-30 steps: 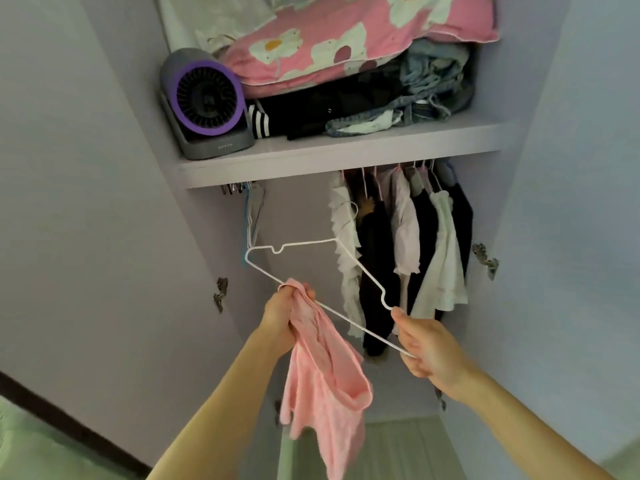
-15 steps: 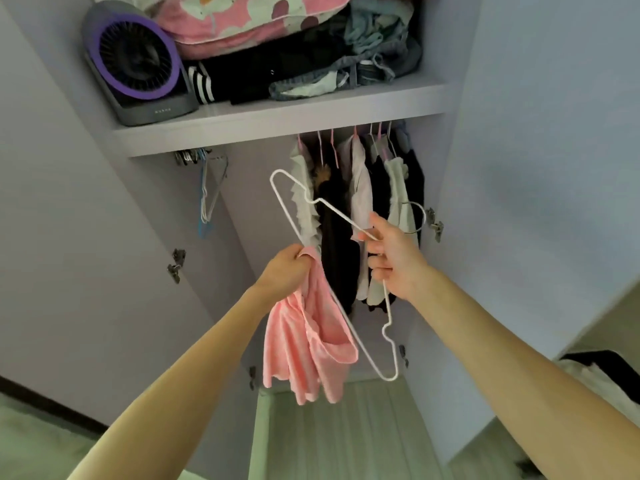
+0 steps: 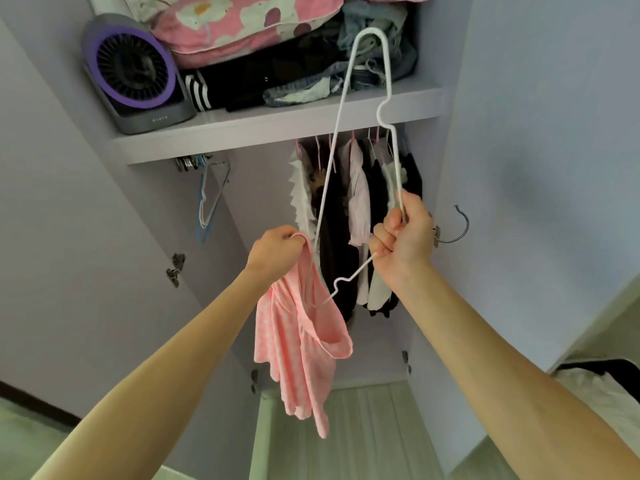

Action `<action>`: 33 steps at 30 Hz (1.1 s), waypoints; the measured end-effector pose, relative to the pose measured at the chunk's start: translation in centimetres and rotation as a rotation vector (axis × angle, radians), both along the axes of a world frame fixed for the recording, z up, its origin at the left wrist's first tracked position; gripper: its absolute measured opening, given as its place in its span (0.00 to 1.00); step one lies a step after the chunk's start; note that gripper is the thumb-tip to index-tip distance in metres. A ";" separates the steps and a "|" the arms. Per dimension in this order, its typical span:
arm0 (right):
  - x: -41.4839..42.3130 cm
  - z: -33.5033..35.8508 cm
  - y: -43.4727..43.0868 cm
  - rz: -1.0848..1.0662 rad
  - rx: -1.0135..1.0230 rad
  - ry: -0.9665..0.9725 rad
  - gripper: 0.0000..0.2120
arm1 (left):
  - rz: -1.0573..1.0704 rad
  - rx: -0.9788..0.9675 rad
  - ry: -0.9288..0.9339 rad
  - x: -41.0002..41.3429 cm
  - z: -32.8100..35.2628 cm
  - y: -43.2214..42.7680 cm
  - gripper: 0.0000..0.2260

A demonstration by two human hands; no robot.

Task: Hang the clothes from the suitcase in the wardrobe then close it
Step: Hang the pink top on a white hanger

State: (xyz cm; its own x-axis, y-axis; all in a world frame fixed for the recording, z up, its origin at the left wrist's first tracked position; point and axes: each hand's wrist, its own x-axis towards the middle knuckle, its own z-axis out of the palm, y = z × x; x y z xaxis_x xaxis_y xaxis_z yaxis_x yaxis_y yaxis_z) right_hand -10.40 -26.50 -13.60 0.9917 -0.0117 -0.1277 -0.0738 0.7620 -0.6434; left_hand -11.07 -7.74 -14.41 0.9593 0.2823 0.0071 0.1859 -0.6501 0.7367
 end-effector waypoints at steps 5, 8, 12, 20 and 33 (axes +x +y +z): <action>0.1 -1.6 2.1 0.041 -0.198 -0.037 0.19 | 0.042 -0.162 -0.039 0.7 2.7 0.9 0.11; 0.7 -3.7 2.2 0.060 -0.481 -0.065 0.21 | 0.112 -0.220 -0.069 0.9 4.5 2.8 0.11; 1.4 -4.7 1.0 0.178 -0.813 -0.136 0.21 | 0.176 -0.158 -0.097 0.3 4.9 6.1 0.10; 3.1 -3.0 -0.5 0.278 -1.349 -0.251 0.23 | 0.266 0.071 -0.079 -1.5 5.2 9.7 0.07; 3.7 3.1 3.7 0.226 -1.772 -0.625 0.25 | -0.195 0.317 0.140 -1.5 4.6 7.5 0.03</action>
State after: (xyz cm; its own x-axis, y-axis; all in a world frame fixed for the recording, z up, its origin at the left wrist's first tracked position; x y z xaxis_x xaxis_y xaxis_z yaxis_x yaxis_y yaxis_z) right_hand -6.66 -22.79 -10.46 0.8862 0.4111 0.2136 0.4580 -0.7079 -0.5377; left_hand -12.57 -0.28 -9.84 0.9925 0.0998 -0.0703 0.1211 -0.8744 0.4698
